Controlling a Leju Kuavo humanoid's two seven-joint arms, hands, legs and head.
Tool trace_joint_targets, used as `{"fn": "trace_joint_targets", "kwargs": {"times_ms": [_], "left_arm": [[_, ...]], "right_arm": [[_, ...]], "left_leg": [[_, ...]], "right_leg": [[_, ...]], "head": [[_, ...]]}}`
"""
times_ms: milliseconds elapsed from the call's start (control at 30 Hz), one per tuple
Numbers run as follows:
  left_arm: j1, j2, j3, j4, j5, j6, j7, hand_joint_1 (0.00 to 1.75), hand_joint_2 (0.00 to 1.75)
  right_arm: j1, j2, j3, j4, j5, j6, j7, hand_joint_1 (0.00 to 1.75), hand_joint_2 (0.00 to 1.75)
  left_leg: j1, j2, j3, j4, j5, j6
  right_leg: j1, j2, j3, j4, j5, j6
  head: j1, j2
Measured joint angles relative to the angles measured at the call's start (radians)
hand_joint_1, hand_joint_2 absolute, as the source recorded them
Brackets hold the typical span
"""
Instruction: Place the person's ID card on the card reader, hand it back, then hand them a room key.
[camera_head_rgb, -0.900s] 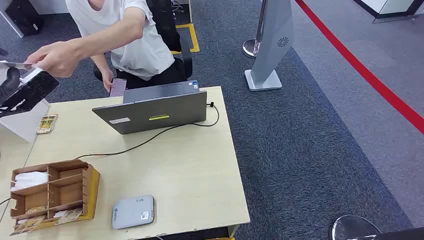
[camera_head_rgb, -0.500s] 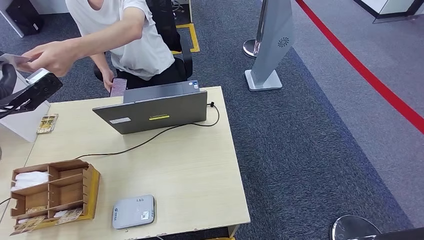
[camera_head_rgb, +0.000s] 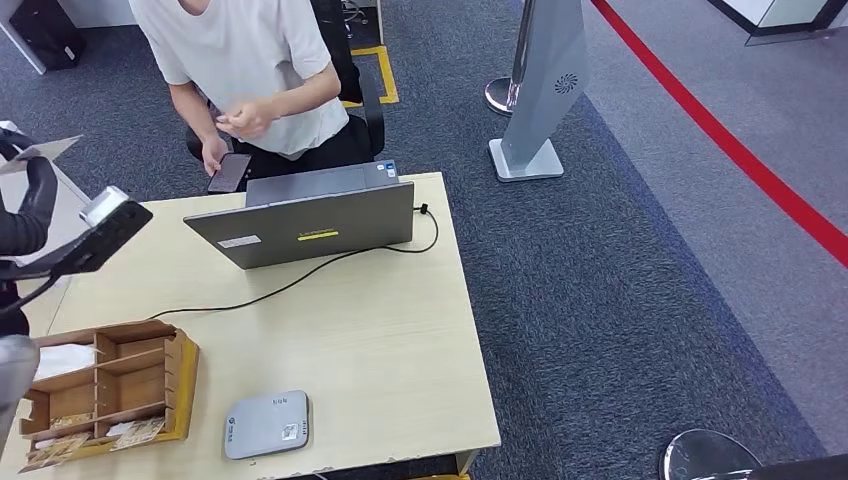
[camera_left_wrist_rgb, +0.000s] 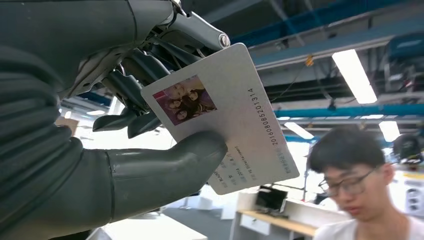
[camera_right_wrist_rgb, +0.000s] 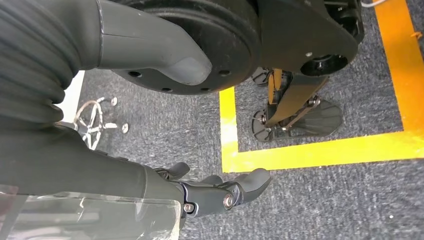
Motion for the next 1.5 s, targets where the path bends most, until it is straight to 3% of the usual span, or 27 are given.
{"fn": "trace_joint_targets", "kwargs": {"times_ms": [333,500,633,867,1067,1267,1500], "left_arm": [[0.363,-0.029,-0.056,-0.308,-0.095,0.168,-0.11,1.75,1.75],[0.501,-0.06,-0.101,-0.332,-0.124,0.15,-0.112,1.75,1.75],[0.568,-0.099,-0.122,-0.314,-0.123,0.098,-0.086,1.75,1.75],[0.618,-0.183,-0.123,-0.181,-0.128,0.056,-0.019,1.75,1.75],[0.621,-0.224,-0.122,-0.066,-0.131,0.057,0.009,1.75,1.75],[0.621,-0.239,-0.122,0.002,-0.106,0.033,0.011,1.75,1.75],[0.62,-0.225,-0.132,0.04,-0.054,-0.087,0.004,1.75,1.75]], "right_arm": [[0.003,0.012,-0.004,0.009,-0.035,-0.018,-0.007,0.0,1.75],[0.003,0.016,-0.004,0.018,-0.04,-0.021,-0.009,0.0,1.75],[0.002,0.018,-0.004,0.023,-0.039,-0.023,-0.009,0.0,1.75],[-0.001,0.018,-0.004,0.024,-0.033,-0.029,0.008,0.0,1.75],[-0.003,0.017,-0.002,0.024,-0.024,-0.034,0.018,0.0,1.75],[-0.003,0.017,0.002,0.024,-0.017,-0.035,0.024,0.0,1.75],[-0.005,0.017,0.009,0.024,-0.014,-0.035,0.041,0.0,1.75]], "left_leg": [[0.0,0.001,-0.001,0.0,-0.001,0.0],[0.0,0.001,-0.001,0.0,-0.001,0.0],[0.0,0.001,-0.001,0.0,-0.001,0.0],[0.0,0.001,-0.001,0.0,-0.001,0.0],[0.0,0.0,-0.001,0.0,-0.001,0.0],[0.0,0.0,-0.001,0.0,-0.001,0.0],[0.0,0.0,-0.001,0.0,-0.001,0.0]], "right_leg": [[0.0,0.001,-0.002,0.0,0.0,0.0],[0.0,0.001,-0.002,0.0,0.0,0.0],[0.0,0.001,-0.001,0.0,0.0,0.0],[0.0,0.0,-0.001,0.0,0.0,0.0],[0.0,0.0,-0.001,0.0,0.0,0.0],[0.0,0.0,-0.001,0.0,0.0,0.0],[0.0,0.0,-0.001,0.0,0.0,0.0]], "head": [[0.0,0.0],[0.0,0.0],[0.0,0.0],[0.0,0.0],[0.0,0.0],[0.0,0.0],[0.0,0.0]]}}
